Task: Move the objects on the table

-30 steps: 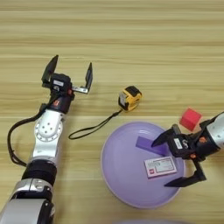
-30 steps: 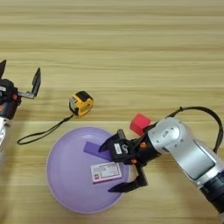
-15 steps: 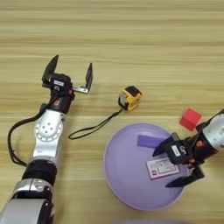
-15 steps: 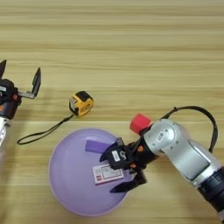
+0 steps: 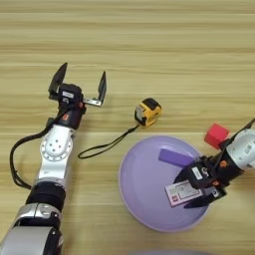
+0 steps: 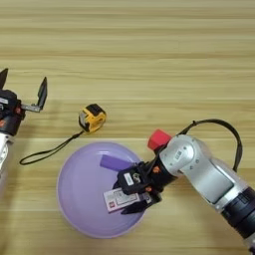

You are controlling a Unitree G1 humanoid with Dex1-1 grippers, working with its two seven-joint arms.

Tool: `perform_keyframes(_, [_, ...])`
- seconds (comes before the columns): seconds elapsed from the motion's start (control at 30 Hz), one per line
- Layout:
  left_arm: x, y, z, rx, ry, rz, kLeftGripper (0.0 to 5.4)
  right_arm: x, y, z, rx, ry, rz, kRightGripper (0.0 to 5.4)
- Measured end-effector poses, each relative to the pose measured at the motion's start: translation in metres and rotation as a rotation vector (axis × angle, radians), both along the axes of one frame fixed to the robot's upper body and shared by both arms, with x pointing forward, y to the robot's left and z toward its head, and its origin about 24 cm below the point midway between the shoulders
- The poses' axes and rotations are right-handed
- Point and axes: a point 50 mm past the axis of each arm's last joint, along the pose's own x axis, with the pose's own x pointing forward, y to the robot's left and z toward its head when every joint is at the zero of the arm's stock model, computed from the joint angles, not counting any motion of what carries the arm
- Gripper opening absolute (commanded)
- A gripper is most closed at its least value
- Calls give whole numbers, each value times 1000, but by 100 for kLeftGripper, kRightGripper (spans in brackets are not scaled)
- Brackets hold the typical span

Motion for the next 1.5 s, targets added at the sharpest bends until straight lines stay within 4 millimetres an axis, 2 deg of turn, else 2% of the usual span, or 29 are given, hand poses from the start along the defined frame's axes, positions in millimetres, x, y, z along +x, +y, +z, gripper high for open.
perform_keyframes(0.47, [0, 0, 1, 0, -3, 0, 540, 5, 0, 2, 26, -11, -46, 209])
perform_keyframes(0.57, [0, 0, 1, 0, -3, 0, 540, 9, -2, 9, 58, -28, -75, 209])
perform_keyframes(0.83, [1, 0, 0, -1, 3, 0, 540, 19, -10, 44, 217, -88, -163, 209])
perform_keyframes(1.03, [3, -1, -1, -1, 11, 0, 540, 33, -31, 62, 252, -174, -271, 209])
perform_keyframes(1.23, [2, -1, -2, -1, 9, 1, 540, 50, -67, 66, 234, -245, -426, 209])
perform_keyframes(1.5, [2, -1, -1, -1, -1, 0, 540, 53, -108, 68, 209, -292, -568, 209])
